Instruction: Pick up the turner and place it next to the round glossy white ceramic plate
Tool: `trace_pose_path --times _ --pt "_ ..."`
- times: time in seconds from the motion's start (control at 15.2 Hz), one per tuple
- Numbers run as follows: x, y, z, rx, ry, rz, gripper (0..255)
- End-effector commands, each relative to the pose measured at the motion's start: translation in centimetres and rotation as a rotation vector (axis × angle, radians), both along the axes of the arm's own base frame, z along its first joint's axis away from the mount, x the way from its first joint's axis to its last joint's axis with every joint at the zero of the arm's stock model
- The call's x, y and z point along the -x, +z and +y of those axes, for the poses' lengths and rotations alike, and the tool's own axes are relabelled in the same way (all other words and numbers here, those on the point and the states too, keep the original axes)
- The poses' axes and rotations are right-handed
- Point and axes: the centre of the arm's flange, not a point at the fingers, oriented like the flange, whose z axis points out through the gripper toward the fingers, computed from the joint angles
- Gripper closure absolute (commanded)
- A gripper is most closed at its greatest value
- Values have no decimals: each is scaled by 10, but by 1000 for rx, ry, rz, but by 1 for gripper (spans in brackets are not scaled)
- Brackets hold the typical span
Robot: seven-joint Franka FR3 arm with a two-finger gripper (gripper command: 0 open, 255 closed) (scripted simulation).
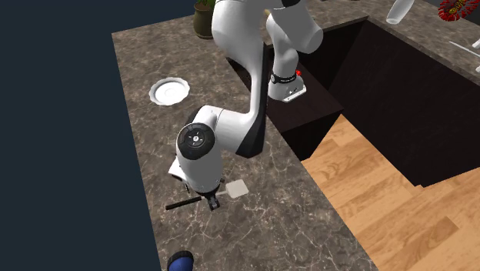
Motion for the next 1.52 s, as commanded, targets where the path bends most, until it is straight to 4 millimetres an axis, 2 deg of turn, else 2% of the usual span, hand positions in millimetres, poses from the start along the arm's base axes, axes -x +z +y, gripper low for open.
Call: trace_pose_path --times 0.0,0.13,1.45 --pt "0 10 0 0 0 0 255" --pt "0 17 0 0 0 0 255" --pt "-11 18 -264 0 0 0 255"
